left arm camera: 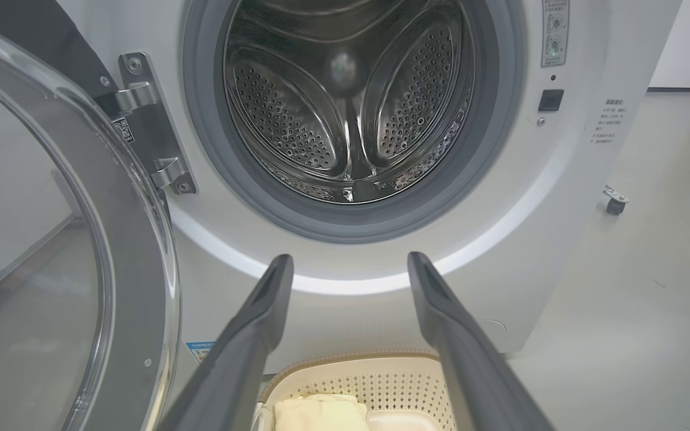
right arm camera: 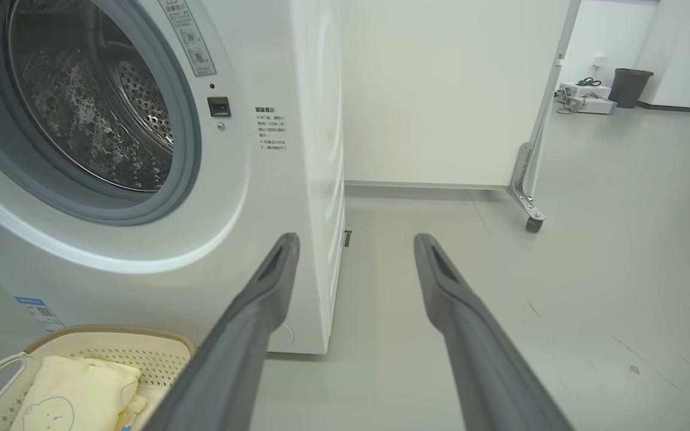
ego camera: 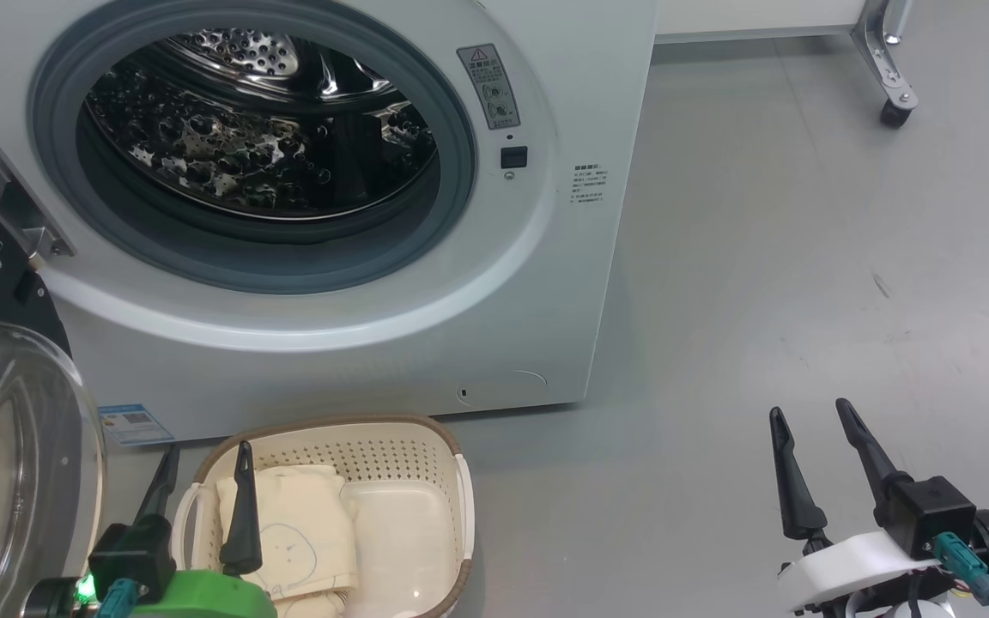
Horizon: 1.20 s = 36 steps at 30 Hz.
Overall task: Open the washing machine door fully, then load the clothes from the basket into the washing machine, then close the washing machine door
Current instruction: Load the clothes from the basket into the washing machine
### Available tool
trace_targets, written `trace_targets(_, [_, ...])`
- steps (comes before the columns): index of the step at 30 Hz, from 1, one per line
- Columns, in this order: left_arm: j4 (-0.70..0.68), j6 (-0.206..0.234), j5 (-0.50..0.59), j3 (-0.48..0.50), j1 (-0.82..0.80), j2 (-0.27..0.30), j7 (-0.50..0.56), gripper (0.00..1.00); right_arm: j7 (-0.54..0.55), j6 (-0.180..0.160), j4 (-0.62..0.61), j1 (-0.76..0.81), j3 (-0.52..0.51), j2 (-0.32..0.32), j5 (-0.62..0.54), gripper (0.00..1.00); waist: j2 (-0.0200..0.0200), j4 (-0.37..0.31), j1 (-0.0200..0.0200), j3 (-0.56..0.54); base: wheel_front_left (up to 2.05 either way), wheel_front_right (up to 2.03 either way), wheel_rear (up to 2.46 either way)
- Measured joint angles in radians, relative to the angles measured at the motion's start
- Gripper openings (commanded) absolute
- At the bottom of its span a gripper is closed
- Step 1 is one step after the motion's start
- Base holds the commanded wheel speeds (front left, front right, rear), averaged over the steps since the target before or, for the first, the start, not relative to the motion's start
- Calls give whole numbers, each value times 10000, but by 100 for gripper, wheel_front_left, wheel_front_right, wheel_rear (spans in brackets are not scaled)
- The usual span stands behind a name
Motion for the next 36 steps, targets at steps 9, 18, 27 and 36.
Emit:
trace_targets(9, [65,0,0,-19,0,-2,0,100,0,42,44,0,-12,17,-2,100,0,5,0,-64,0,0,0])
trace_targets(18, [161,0,-10,-19,0,-2,0,100,0,44,44,0,-13,23,-17,100,0,8,0,-63,0,0,0])
trace_targets(27, [757,-29,-153,-159,-149,-10,261,100,0,130,-121,-24,12,31,-61,100,0,-39,0,327,0,0,0])
trace_targets(36, [2266,-46,-395,-284,-1086,-59,1005,100,0,219,-529,-531,167,-13,-150,100,0,-124,0,1216,0,0,0])
